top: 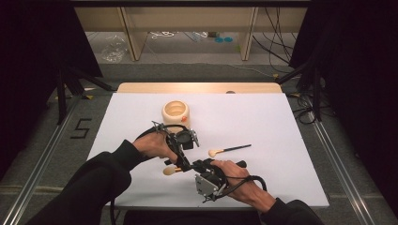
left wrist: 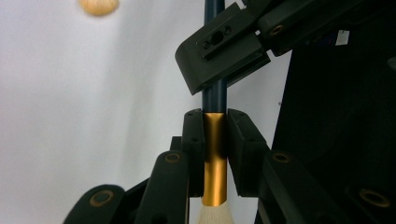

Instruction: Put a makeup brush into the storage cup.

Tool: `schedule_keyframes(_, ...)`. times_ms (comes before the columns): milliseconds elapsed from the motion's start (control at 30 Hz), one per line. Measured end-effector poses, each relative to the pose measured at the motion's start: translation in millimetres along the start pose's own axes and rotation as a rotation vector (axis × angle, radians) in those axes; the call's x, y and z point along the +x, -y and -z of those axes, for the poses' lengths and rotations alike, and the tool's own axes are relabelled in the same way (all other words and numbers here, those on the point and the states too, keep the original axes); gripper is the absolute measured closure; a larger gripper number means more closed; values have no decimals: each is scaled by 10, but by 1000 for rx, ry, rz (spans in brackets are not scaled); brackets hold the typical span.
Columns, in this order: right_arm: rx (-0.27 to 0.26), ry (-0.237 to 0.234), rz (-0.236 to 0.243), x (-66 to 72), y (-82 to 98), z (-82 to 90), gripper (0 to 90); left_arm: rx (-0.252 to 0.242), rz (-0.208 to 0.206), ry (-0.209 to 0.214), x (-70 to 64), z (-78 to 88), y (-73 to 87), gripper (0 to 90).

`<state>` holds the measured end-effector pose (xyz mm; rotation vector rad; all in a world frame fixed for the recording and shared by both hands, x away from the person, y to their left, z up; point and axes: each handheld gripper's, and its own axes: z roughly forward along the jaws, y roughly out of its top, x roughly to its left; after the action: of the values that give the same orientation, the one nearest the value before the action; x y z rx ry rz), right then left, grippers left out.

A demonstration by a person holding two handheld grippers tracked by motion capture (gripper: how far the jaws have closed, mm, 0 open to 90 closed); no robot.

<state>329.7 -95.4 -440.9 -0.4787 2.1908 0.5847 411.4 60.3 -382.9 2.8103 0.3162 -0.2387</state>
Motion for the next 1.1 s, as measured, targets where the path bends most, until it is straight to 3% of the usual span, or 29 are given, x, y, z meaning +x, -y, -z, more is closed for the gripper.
schedule_keyframes(200, -14, -36, -4, -39, 60, -13, 785, -57, -3, -29, 11, 111, 43, 658)
schedule_keyframes(233, -9, -39, -4, -50, 83, -13, 785, -113, 29, -34, -4, 127, 58, 623)
schedule_keyframes(267, 11, -29, -65, -64, 147, 0, 784, -167, 65, -35, -26, 145, 73, 573)
schedule_keyframes(300, 11, -29, -65, -64, 147, 0, 784, -147, 13, -62, 10, 213, 92, 573)
schedule_keyframes(333, 0, -34, -54, -105, 182, -1, 784, -186, 27, -81, 2, 242, 110, 534)
schedule_keyframes(367, -8, -36, -83, -161, 269, -2, 784, -217, 43, -105, 0, 268, 130, 472)
schedule_keyframes(400, -8, -36, -83, -161, 269, -2, 784, -242, 47, -132, 0, 297, 149, 472)
schedule_keyframes(467, 29, -24, -230, -154, 344, 35, 784, -342, 65, -178, -16, 316, 189, 416)
schedule_keyframes(533, 27, -32, -269, -204, 427, 47, 784, -367, 55, -216, -2, 389, 244, 386)
schedule_keyframes(567, 3, -29, -218, -268, 487, 47, 784, -407, 67, -240, -12, 414, 270, 369)
schedule_keyframes(600, 14, -23, -314, -260, 502, 66, 784, -425, 62, -255, -13, 453, 304, 348)
schedule_keyframes(700, -5, -29, -427, -316, 603, 104, 784, -544, 98, -302, -63, 482, 384, 318)
schedule_keyframes(767, -48, -28, -559, -323, 636, 114, 784, -587, 107, -328, -94, 484, 441, 305)
schedule_keyframes(867, -102, -15, -669, -375, 714, 142, 785, -659, 131, -366, -142, 445, 523, 276)
schedule_keyframes(1000, -180, -16, -787, -419, 784, 173, 784, -773, 188, -381, -165, 386, 631, 265)
schedule_keyframes(1100, -247, -32, -865, -437, 810, 187, 784, -810, 202, -376, -151, 307, 697, 267)
